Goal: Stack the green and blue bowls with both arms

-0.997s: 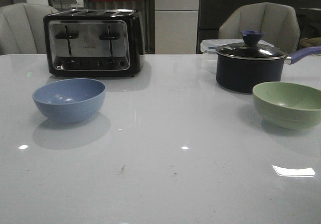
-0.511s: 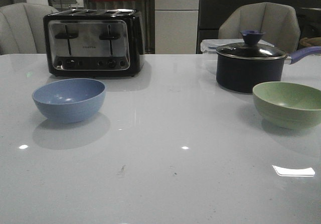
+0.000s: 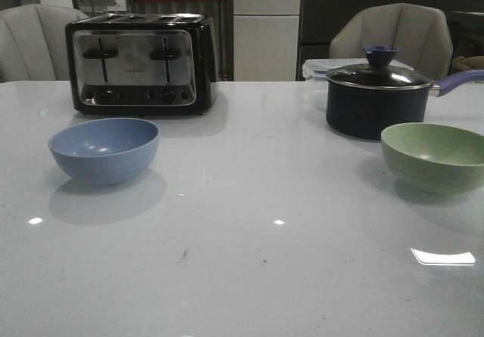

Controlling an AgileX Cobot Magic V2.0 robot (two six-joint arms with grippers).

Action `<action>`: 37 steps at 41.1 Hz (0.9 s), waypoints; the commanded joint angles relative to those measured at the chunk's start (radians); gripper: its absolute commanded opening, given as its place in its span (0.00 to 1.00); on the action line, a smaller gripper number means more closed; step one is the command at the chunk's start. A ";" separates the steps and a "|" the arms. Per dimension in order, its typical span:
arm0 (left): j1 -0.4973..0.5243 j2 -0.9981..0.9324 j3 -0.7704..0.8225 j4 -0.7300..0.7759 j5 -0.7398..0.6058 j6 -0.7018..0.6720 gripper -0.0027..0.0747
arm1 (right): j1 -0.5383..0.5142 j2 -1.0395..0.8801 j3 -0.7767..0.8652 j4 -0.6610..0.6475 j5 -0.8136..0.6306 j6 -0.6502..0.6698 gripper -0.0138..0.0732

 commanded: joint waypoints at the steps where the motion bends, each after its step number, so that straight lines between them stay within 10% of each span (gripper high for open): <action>1: -0.054 0.008 -0.004 -0.020 -0.091 0.001 0.78 | -0.043 0.060 -0.081 -0.007 -0.065 0.023 0.86; 20: -0.279 0.008 0.014 -0.018 -0.171 0.051 0.78 | -0.221 0.505 -0.446 0.317 0.086 -0.263 0.86; 37: -0.283 0.008 0.014 -0.018 -0.171 0.051 0.78 | -0.221 0.869 -0.755 0.324 0.195 -0.284 0.86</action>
